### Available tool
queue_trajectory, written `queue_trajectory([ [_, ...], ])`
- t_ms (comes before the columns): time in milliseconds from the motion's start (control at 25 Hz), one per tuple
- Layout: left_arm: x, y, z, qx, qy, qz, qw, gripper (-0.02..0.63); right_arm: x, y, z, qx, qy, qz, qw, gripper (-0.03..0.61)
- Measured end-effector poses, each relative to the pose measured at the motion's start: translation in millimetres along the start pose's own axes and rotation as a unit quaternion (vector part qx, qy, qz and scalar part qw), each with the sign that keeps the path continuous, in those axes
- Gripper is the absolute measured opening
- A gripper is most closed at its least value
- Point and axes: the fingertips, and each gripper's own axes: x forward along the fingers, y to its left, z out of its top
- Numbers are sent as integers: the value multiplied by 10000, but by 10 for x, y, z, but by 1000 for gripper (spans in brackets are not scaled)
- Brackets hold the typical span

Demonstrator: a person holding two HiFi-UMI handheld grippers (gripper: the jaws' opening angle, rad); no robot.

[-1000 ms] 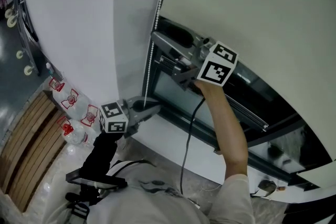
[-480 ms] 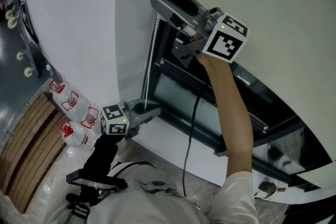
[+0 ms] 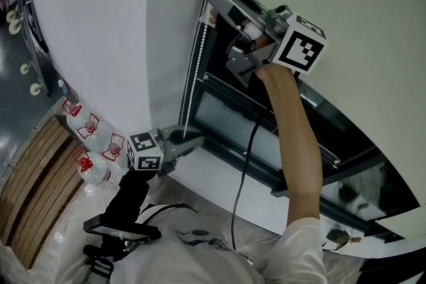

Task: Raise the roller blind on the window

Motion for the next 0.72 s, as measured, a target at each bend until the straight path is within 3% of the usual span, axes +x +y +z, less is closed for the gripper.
queue_trajectory([
  [240, 9, 0, -33, -50, 8, -2, 10000, -2, -56, 69, -107, -31, 177, -18, 9998, 14],
  [720, -3, 26, 41, 12, -31, 25, 10000, -2, -257, 209, -965, 330, 559, -71, 9979, 14],
])
